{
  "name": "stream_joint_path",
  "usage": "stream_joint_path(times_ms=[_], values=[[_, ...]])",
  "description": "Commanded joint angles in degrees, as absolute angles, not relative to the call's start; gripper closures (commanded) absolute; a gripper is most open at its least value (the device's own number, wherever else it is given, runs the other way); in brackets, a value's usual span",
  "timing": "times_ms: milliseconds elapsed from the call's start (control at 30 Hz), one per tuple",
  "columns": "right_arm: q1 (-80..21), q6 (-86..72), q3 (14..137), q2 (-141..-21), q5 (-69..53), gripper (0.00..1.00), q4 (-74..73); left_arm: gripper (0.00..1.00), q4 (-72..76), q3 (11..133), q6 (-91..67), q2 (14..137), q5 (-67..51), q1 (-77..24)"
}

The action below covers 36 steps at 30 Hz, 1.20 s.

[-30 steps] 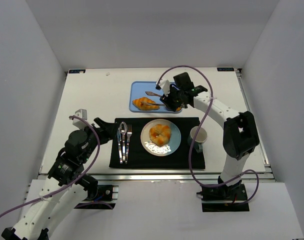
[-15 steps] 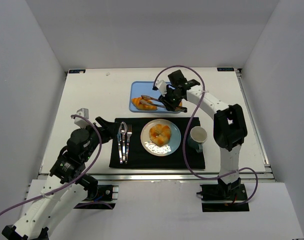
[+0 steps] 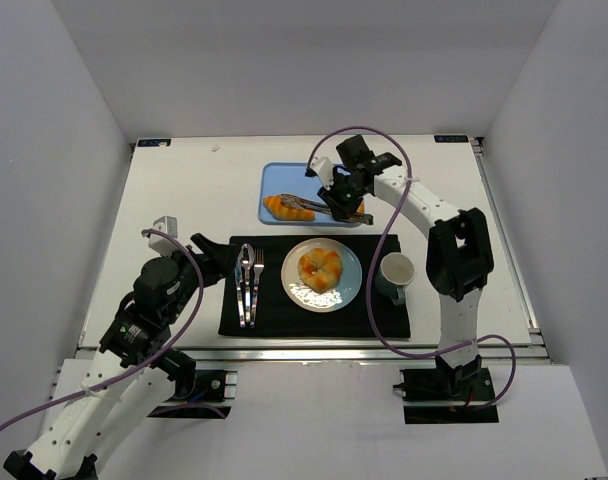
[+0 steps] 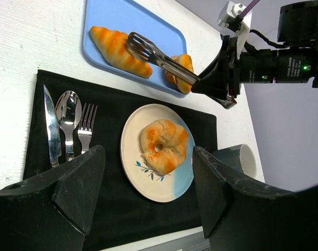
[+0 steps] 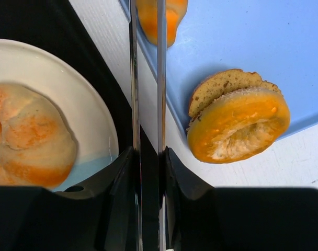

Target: Place the bread

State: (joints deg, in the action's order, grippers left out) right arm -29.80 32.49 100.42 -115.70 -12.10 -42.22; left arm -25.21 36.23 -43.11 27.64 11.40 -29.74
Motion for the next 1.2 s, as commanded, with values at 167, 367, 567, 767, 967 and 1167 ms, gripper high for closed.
stream_joint_path(times_ms=[167, 367, 567, 767, 967, 1167], values=[[-26.5, 30.6, 97.0, -103.6, -18.4, 1.0, -38.0, 0.23, -24.5, 37.2, -42.2, 27.6, 12.0, -29.7], [-26.5, 31.8, 90.0, -95.2, -19.9, 1.0, -37.2, 0.23, -24.6, 37.1, -42.3, 27.4, 11.7, -29.7], [-26.5, 36.5, 80.5, -83.3, -20.9, 1.0, -41.0, 0.23, -24.9, 37.1, -42.3, 27.4, 11.7, -29.7], [-26.5, 39.3, 69.3, -71.8, -22.6, 1.0, -43.7, 0.23, -24.6, 36.6, -42.5, 27.3, 11.3, -29.7], [-26.5, 39.7, 65.9, -66.8, -23.6, 1.0, -44.8, 0.23, -24.2, 36.6, -42.3, 28.0, 10.5, -29.7], [-26.5, 40.3, 65.4, -64.5, -25.0, 1.0, -44.7, 0.23, -23.8, 36.8, -42.1, 28.7, 10.5, -29.7]])
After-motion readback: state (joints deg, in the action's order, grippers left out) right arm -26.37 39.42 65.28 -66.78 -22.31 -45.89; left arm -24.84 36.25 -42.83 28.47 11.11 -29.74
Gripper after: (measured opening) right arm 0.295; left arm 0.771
